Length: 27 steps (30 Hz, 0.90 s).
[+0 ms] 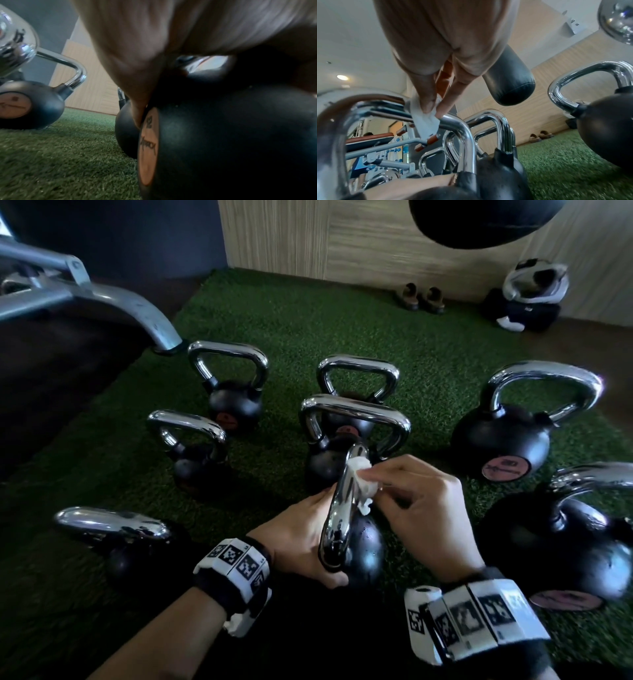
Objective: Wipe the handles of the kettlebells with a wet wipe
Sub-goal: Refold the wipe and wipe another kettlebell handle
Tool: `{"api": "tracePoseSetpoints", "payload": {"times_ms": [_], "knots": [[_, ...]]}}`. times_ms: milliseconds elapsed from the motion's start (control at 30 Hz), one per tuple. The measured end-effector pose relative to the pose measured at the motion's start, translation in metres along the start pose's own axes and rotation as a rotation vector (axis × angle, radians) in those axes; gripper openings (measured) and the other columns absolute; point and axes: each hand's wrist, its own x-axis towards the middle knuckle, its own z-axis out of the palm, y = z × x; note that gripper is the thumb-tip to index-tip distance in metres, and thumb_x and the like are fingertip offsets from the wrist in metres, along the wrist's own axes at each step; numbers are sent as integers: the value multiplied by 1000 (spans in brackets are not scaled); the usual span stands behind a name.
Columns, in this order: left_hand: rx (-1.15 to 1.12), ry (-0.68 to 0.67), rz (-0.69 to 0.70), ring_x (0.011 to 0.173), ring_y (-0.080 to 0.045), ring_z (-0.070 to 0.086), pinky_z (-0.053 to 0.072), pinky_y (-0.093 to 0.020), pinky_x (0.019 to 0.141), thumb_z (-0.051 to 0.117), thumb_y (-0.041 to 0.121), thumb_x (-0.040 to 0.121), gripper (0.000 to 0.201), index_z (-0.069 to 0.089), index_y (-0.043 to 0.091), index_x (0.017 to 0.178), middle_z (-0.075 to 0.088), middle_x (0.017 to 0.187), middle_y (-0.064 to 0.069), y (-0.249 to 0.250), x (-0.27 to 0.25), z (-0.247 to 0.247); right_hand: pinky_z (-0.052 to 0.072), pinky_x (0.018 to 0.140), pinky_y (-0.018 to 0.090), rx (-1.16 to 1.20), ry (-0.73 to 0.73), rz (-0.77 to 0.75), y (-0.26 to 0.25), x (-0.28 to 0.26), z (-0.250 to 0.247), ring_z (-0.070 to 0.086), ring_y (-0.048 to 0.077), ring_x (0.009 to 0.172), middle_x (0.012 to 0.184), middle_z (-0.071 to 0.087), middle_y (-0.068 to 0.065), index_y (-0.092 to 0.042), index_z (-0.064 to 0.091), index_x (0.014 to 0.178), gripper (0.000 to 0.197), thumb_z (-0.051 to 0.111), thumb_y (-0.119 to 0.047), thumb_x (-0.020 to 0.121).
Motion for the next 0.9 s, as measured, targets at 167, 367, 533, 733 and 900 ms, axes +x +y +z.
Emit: {"api": "tracePoseSetpoints", "payload": {"times_ms": [167, 367, 533, 733, 900], "knots": [[-39, -16, 12, 115, 21, 34, 23, 10, 93, 97, 38, 64, 119, 22, 31, 157, 35, 133, 28, -2, 3, 0, 61, 71, 33, -32, 7, 58, 6, 13, -4, 72, 7, 81, 88, 73, -7, -16, 83, 94, 30, 83, 5, 73], [-73, -66, -57, 90, 17, 54, 41, -11, 84, 95, 39, 63, 80, 37, 48, 117, 52, 96, 37, -6, 10, 0, 62, 75, 32, 207, -121, 182, -15, -9, -10, 76, 13, 79, 85, 77, -4, -16, 83, 90, 28, 84, 7, 74], [-62, -46, -12, 122, 0, 52, 40, -14, 102, 95, 33, 65, 94, 34, 62, 129, 49, 122, 28, -5, 11, -1, 64, 81, 48, 351, -152, 344, -12, -1, -12, 79, 23, 79, 83, 80, 3, -13, 81, 90, 23, 84, 6, 76], [-89, -63, -69, 107, 2, 55, 43, -12, 93, 97, 25, 67, 78, 45, 39, 123, 54, 117, 18, -14, 9, 2, 60, 81, 60, 434, -280, 437, -25, -20, -6, 77, 32, 80, 81, 80, 7, -11, 80, 82, 18, 89, 1, 72], [-92, -103, -80, 95, 10, 56, 49, -17, 94, 98, 27, 65, 63, 48, 42, 100, 54, 101, 21, -9, 11, -1, 64, 76, 46, 348, -348, 404, -20, -25, -6, 78, 22, 77, 80, 80, 2, -18, 80, 81, 21, 92, -7, 68]]}}
